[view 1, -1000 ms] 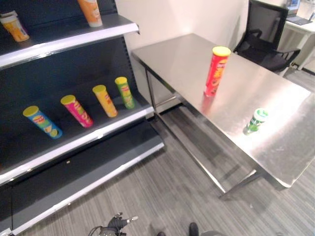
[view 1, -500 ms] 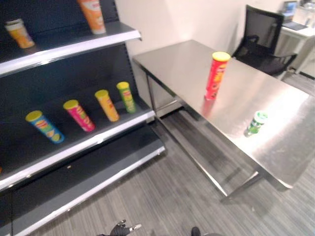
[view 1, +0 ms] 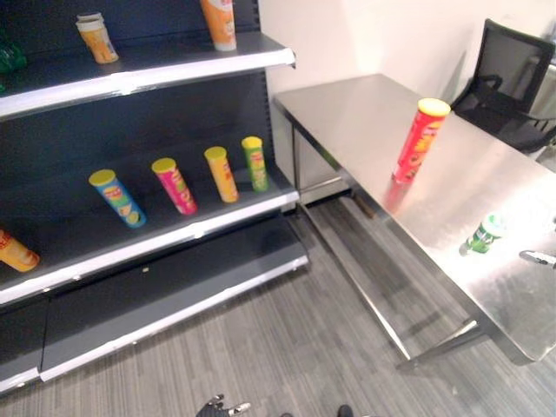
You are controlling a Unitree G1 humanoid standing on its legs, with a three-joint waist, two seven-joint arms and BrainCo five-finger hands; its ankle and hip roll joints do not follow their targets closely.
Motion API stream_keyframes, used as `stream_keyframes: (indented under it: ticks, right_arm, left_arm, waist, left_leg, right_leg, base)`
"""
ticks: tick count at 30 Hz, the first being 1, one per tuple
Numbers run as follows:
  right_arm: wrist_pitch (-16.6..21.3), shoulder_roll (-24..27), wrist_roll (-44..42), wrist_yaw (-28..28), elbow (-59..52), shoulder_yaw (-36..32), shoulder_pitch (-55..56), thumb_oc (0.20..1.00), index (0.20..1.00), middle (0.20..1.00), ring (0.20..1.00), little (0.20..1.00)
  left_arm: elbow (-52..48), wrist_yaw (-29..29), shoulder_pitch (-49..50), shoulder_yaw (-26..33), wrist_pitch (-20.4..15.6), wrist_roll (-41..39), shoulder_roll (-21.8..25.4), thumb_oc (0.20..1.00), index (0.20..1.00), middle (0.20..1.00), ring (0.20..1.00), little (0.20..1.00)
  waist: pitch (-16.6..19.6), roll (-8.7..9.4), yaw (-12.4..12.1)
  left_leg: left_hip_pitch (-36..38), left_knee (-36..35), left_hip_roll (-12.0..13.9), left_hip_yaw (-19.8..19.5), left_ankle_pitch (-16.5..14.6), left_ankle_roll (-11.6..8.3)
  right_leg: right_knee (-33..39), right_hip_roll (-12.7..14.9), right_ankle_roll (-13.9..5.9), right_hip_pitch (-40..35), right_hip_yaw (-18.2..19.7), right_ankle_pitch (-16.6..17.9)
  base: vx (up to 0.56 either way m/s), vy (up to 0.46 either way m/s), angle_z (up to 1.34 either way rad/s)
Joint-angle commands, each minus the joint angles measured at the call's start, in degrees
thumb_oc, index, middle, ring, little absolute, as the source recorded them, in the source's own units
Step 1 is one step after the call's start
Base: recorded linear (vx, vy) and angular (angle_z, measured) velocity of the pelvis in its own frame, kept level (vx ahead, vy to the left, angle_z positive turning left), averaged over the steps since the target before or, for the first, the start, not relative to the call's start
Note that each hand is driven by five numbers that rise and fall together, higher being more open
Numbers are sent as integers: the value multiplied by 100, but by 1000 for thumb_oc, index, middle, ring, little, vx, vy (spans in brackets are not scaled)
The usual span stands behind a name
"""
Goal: Put the goods on the table back onto the shelves and tidy them up.
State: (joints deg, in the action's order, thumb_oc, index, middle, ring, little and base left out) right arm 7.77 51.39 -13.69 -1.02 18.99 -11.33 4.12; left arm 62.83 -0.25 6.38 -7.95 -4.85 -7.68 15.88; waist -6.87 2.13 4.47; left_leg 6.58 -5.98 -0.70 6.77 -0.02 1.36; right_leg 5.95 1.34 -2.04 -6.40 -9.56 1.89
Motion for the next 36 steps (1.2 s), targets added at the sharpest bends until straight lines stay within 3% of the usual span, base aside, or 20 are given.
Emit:
stream_keyframes:
  ticks: [1, 2, 5, 23, 24, 25, 26, 36]
  right_arm:
    - [99, 196, 516, -385, 461, 61, -562, 1000, 1000, 1000, 1000, 1000]
    - [-56, 299, 1274, -709, 838, 345, -839, 1000, 1000, 1000, 1000, 1000]
    - [-136, 359, 1630, -908, 955, 497, -1022, 1000, 1000, 1000, 1000, 1000]
    - [-259, 26, 1155, -1091, 2235, 1531, -2368, 1000, 1000, 1000, 1000, 1000]
    - [-321, 47, 1244, -1063, 2388, 1689, -2501, 805, 805, 805, 805, 805]
    - [-355, 70, 1310, -1025, 2474, 1787, -2573, 536, 536, 536, 536, 536]
    - [-471, 141, 1413, -896, 2571, 1969, -2690, 200, 200, 200, 200, 200]
    - [-460, 284, 1345, -839, 2096, 1786, -2437, 200, 200, 200, 200, 200]
  left_arm:
    - [223, 72, -414, -27, -145, 82, 59, 1000, 1000, 1000, 1000, 1000]
    - [240, 152, -438, -58, -131, 98, 60, 1000, 1000, 1000, 1000, 1000]
    - [256, 222, -460, -67, -131, 111, 53, 1000, 1000, 1000, 1000, 1000]
    - [445, 377, -496, -235, -92, -78, 84, 1000, 1000, 1000, 1000, 1000]
    - [469, 390, -501, -239, -84, -92, 89, 1000, 1000, 1000, 1000, 1000]
    - [467, 397, -500, -233, -83, -102, 93, 1000, 1000, 1000, 1000, 1000]
    - [512, 407, -520, -239, -71, -108, 92, 1000, 1000, 1000, 1000, 1000]
    - [623, 408, -543, -125, -37, -79, 108, 1000, 1000, 1000, 1000, 1000]
  waist:
    - [-37, 90, -186]
    - [-45, 85, -232]
    - [-50, 84, -237]
    - [-41, 136, -477]
    - [-33, 152, -499]
    - [-32, 156, -503]
    - [-31, 180, -511]
    - [-31, 205, -463]
  left_leg:
    - [180, 98, 315, 165, -473, -348]
    - [164, 98, 315, 120, -464, -350]
    - [155, 98, 317, 92, -458, -353]
    - [126, 98, 334, -174, -405, -410]
    - [115, 98, 337, -188, -400, -415]
    - [111, 98, 338, -203, -396, -419]
    - [105, 98, 342, -228, -384, -427]
    - [100, 98, 373, -259, -373, -470]
  right_leg:
    - [-110, 404, -471, -234, -210, -550]
    - [-112, 402, -465, -242, -248, -558]
    - [-113, 396, -453, -247, -273, -568]
    - [-95, 350, -363, -409, -563, -688]
    - [-95, 345, -360, -405, -573, -693]
    - [-95, 342, -360, -405, -583, -691]
    - [-95, 337, -349, -406, -589, -698]
    - [-95, 301, -315, -428, -639, -749]
  base:
    - [0, -33, 19]
    - [0, -33, 19]
    - [-4, -23, 8]
    - [3, -32, 10]
    - [2, -37, 9]
    - [0, -52, 8]
    - [1, -34, 10]
    - [-5, -32, 4]
